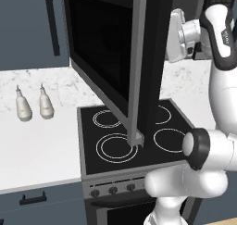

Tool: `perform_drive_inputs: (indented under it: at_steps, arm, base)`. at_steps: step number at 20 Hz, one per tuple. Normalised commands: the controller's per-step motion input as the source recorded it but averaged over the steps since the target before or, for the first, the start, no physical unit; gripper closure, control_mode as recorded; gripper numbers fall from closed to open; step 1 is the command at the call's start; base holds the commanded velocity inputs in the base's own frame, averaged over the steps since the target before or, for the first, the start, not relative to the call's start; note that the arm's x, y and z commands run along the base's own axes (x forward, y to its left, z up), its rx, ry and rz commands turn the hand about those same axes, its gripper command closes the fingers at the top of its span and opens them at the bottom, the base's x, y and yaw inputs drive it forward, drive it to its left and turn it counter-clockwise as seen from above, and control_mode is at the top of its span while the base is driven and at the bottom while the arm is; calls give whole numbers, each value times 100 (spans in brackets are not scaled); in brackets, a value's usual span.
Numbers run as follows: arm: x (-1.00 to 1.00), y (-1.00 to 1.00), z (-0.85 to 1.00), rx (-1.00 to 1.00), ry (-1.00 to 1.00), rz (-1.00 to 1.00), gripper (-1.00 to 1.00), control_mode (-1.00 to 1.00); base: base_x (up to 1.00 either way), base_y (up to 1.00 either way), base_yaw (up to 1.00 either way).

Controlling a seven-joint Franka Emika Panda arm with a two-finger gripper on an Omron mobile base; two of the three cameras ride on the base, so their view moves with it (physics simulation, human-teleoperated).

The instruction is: Open the microwave, place the bowl with waffle inside the microwave, then close the microwave door and turn it on.

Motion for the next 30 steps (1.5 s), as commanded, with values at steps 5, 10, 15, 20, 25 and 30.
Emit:
perform_drive_inputs:
  at_steps: [5, 10, 15, 20, 25, 30]
  arm:
    - [2, 0, -48, -41, -20, -13, -100, -100]
    - [15, -19, -95, -41, -20, -10, -100, -100]
    - [23, -47, -86, -39, -18, -7, -100, -100]
    - [18, -26, -66, -41, -15, -17, -100, -100]
    - [31, -6, -60, -43, -13, -28, -100, -100]
    - [38, -9, -15, -38, -10, -31, -100, -100]
  base:
    - [0, 0, 0]
    - [0, 0, 0]
    - [0, 0, 0]
    - [0, 0, 0]
    - [0, 0, 0]
    - [0, 0, 0]
